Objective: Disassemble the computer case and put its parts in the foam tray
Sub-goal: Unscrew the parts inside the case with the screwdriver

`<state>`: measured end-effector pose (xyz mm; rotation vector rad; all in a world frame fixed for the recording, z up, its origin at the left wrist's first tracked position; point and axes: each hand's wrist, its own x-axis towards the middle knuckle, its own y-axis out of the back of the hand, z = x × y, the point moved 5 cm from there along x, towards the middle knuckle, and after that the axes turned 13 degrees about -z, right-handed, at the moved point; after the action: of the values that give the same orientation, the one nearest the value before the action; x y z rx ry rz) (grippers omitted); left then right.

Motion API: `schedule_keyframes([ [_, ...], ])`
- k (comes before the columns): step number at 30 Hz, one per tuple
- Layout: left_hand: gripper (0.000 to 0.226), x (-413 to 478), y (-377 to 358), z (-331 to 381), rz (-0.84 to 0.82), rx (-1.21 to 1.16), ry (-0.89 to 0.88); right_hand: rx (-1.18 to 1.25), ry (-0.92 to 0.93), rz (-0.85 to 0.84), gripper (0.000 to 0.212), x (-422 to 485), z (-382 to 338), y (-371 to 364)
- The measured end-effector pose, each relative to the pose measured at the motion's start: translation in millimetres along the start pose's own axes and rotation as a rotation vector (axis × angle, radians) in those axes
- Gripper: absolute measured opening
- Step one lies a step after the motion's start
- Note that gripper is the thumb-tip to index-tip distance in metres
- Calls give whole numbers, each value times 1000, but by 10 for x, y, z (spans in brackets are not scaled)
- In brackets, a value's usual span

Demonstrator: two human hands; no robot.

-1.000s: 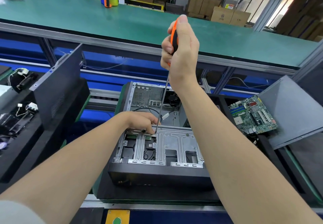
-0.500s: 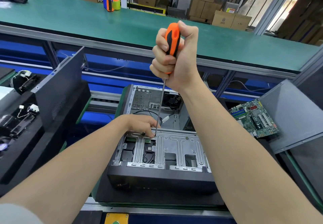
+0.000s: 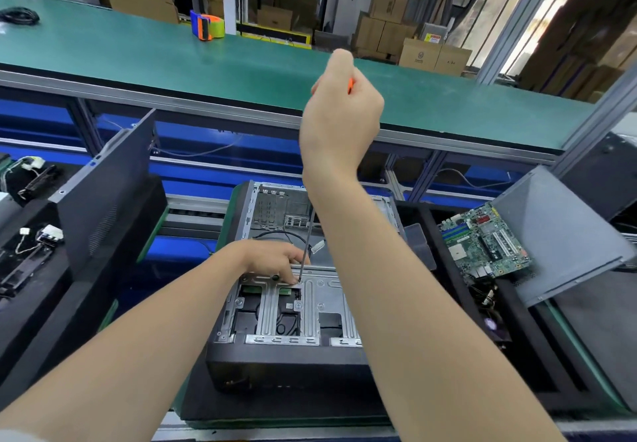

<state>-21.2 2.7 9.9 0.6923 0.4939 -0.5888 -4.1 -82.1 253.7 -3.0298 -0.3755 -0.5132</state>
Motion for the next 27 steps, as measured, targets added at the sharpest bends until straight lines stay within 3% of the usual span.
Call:
schedule_keyframes([
  [4,42,35,-10,-51,-14,-40,2,2,-13,1,57,115,38,-21],
  [8,37,46,3,-90,-31,-54,21,121,-45,-314,44,225,90,-164],
  [14,52,18,19,-104,-5,-69,47,284,-179,-739,44,272,120,-254],
  [20,55,-3,25,-89,-23,-48,74,478,-251,-1004,44,455,229,-36],
  [27,41,47,29,-118,-47,-46,39,662,-253,-1295,38,480,224,-5],
])
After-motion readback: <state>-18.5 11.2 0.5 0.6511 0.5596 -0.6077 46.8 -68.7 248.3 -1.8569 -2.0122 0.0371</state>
